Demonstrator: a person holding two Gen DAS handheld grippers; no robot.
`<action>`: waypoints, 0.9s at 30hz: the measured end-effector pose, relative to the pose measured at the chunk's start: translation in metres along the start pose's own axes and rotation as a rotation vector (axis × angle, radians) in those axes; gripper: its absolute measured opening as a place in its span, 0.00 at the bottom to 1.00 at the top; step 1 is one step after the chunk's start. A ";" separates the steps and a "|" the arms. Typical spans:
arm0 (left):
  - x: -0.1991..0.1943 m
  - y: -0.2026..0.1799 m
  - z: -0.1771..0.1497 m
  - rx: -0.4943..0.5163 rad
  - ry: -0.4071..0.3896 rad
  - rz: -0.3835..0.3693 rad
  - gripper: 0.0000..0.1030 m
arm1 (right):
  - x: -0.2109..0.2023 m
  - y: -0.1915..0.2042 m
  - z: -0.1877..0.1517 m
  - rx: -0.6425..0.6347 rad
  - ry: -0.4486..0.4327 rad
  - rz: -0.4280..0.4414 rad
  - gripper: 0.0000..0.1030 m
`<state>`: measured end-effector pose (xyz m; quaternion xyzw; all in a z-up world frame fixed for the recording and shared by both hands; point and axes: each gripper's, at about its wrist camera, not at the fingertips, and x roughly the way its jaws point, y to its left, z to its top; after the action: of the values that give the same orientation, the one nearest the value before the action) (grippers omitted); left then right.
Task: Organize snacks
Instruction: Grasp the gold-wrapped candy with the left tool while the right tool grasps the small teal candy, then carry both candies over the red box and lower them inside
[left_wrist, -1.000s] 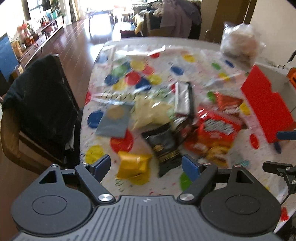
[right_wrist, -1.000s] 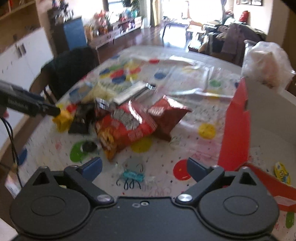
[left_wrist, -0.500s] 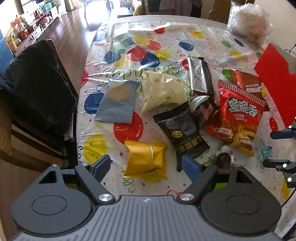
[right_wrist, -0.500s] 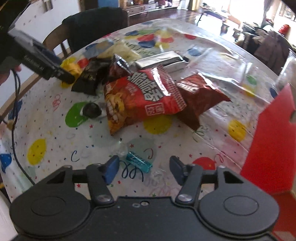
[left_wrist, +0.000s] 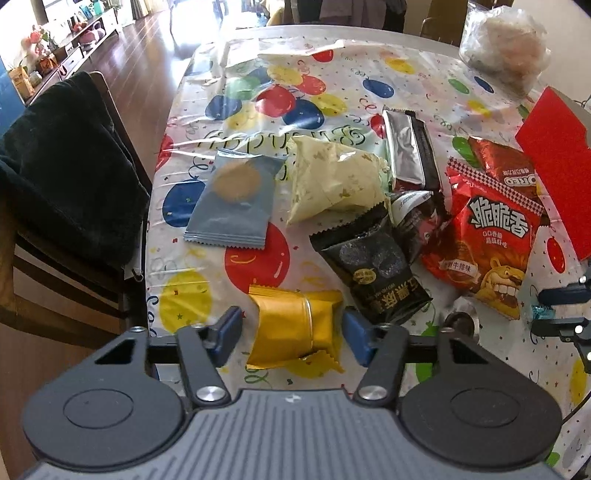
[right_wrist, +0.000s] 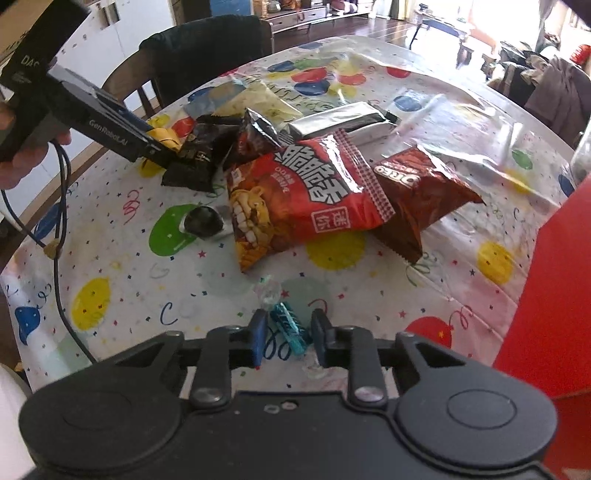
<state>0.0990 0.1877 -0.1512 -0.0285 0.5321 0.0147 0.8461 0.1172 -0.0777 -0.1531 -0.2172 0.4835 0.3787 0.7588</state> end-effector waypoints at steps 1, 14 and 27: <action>-0.001 0.000 0.000 -0.004 -0.001 0.001 0.48 | -0.001 0.000 -0.001 0.015 -0.003 -0.003 0.22; -0.016 0.001 -0.009 -0.109 -0.017 0.007 0.38 | -0.011 -0.004 -0.013 0.185 -0.051 -0.052 0.11; -0.068 -0.032 -0.005 -0.122 -0.076 -0.022 0.38 | -0.064 -0.024 -0.026 0.304 -0.166 -0.068 0.11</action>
<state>0.0672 0.1557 -0.0910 -0.0856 0.4975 0.0389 0.8624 0.1053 -0.1339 -0.1074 -0.0841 0.4634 0.2921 0.8324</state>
